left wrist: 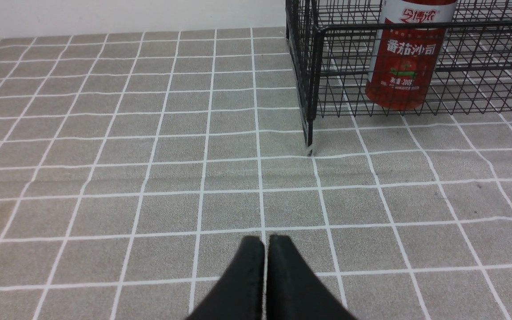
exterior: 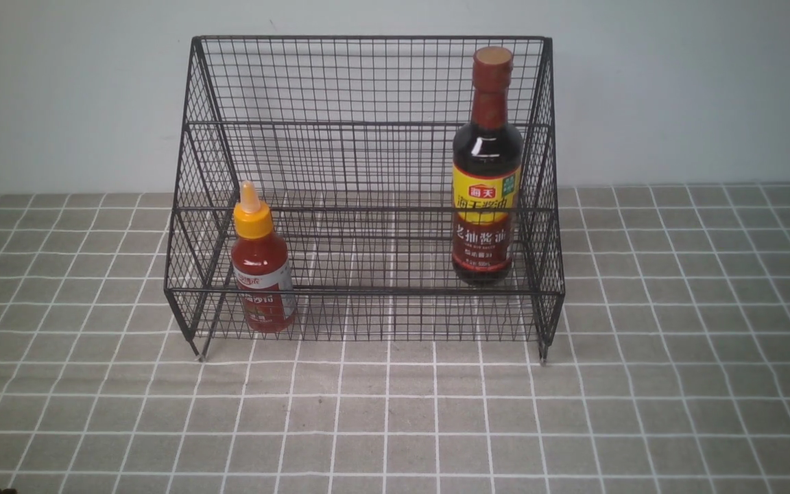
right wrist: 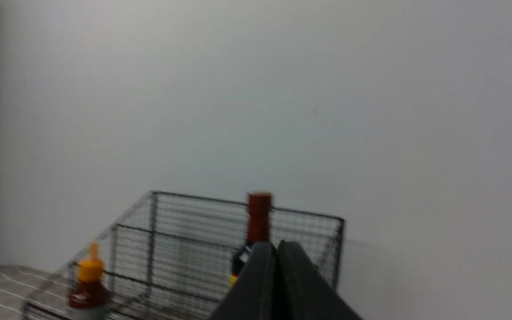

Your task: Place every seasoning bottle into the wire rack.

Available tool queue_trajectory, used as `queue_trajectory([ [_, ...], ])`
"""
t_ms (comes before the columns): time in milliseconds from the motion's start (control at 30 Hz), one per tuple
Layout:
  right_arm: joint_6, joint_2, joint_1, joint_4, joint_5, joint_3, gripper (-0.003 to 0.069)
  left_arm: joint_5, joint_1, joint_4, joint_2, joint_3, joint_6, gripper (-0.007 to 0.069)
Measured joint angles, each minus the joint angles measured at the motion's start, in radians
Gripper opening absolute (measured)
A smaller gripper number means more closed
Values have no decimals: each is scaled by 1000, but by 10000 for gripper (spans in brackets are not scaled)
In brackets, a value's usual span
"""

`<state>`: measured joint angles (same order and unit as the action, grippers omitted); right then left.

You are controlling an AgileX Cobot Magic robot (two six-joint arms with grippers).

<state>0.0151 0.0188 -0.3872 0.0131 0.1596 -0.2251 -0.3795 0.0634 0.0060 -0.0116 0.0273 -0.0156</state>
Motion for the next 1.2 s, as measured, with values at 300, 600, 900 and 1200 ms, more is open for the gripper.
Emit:
queue_trajectory([
  [300,1,-1,355,-1,107,251,-13,0,0,0,0,0,0,-7],
  [600,27,-1,388,-13,207,248,-13,0,0,0,0,0,0,-7],
  [900,40,-1,388,-13,208,248,-13,0,0,0,0,0,0,-7],
  [1200,45,-1,388,-13,208,248,-13,0,0,0,0,0,0,-7],
])
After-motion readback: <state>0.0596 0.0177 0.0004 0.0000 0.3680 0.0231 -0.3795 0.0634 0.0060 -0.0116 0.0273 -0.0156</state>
